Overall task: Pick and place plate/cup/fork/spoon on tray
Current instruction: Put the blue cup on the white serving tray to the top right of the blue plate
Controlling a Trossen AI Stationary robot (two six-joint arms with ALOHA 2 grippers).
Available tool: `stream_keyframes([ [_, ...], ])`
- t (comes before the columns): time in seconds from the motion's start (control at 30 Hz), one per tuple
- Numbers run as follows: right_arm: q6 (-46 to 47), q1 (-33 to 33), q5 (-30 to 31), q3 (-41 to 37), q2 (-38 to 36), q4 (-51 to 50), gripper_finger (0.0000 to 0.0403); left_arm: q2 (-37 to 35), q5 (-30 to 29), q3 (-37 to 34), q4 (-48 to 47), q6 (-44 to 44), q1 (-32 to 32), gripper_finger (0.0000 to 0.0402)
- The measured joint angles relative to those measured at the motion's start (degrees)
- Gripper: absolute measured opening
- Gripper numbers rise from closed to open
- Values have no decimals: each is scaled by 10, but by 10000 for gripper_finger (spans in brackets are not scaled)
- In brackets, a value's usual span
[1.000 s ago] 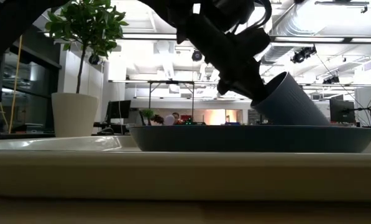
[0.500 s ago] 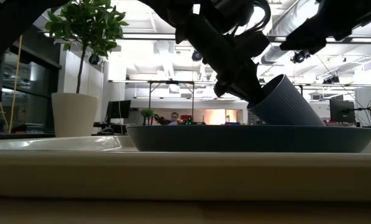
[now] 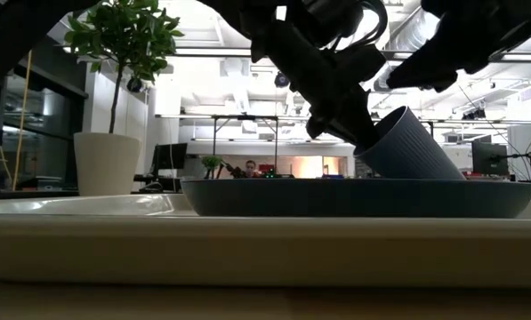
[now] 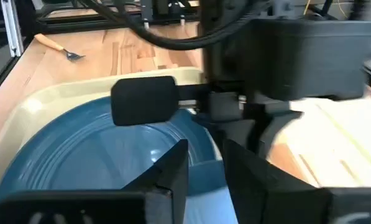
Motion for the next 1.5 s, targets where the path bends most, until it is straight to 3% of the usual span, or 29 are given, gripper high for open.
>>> stream_keyframes([
  [0.33, 8, -3, 48, 10, 72, 18, 7, 0, 0, 0, 0, 0, 0, 0],
  [0.83, 35, -8, 45, 11, 72, -19, 1, -1, 0, 0, 0, 0, -1, 3],
  [1.5, 45, -8, 50, 12, 67, -59, 0, -1, 0, 0, 17, -2, -1, 132],
])
